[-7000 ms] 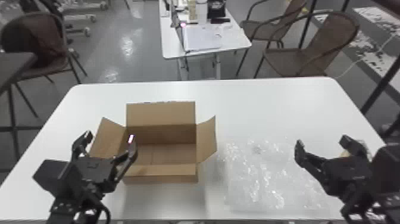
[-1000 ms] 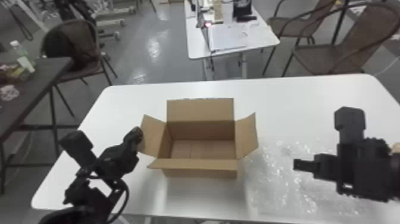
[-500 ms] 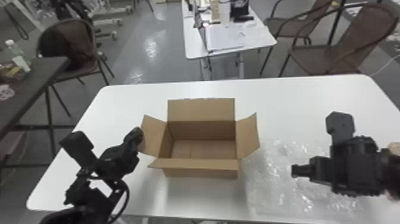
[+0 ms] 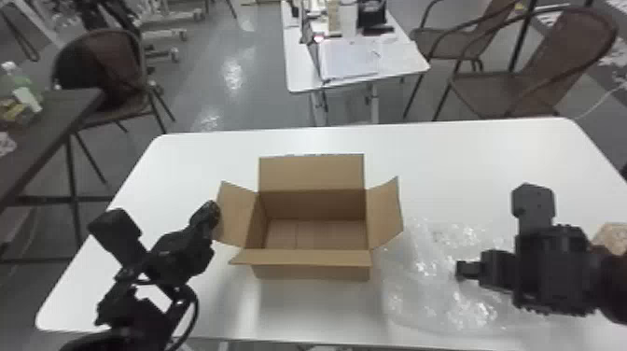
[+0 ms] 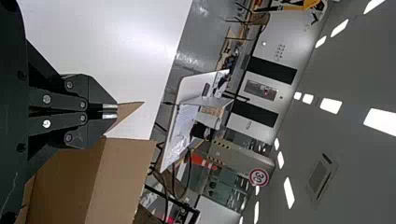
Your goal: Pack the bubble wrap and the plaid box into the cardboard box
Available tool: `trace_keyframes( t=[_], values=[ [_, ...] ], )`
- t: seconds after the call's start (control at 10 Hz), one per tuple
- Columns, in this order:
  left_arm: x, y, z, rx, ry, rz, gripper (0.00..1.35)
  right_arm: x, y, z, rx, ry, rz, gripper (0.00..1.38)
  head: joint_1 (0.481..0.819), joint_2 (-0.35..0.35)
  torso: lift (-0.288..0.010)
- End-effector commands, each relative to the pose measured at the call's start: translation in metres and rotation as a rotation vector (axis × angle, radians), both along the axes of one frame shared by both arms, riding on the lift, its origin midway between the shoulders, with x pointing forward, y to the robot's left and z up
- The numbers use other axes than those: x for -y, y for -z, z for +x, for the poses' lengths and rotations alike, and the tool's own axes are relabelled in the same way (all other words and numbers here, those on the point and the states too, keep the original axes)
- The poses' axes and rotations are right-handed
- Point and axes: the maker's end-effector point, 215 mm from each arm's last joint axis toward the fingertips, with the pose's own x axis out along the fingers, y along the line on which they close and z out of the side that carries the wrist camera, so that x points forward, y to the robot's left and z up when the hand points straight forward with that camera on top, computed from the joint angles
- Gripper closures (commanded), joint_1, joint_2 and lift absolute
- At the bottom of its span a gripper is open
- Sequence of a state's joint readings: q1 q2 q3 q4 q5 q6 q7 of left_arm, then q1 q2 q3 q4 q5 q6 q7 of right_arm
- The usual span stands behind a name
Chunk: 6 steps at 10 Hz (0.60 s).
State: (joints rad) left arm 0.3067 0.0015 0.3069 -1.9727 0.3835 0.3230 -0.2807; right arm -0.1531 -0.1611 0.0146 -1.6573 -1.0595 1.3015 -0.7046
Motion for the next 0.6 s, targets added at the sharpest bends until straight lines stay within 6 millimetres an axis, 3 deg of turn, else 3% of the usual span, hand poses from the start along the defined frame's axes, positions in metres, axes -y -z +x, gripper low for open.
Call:
trace_keyframes(
  t=[0.0,0.1,0.3,0.5],
  values=[
    [-0.001,0.001,-0.002,0.001,-0.004,-0.005,1.22,0.001,0.001,0.0,0.01,0.023,0.014,0.65,0.695,0.169,-0.118],
    [-0.001,0.001,-0.003,0.003,-0.005,-0.005,1.22,0.001,0.004,0.0,0.017,0.046,0.05,0.78,0.695,0.17,-0.118],
    [-0.003,0.002,-0.005,0.004,-0.01,-0.004,1.22,0.001,-0.005,0.004,0.065,0.08,0.074,1.25,0.695,0.173,-0.118],
    [-0.005,0.005,-0.008,-0.002,-0.013,-0.003,1.22,0.008,-0.031,0.011,0.141,0.125,0.109,1.27,0.695,0.172,-0.118]
  ],
)
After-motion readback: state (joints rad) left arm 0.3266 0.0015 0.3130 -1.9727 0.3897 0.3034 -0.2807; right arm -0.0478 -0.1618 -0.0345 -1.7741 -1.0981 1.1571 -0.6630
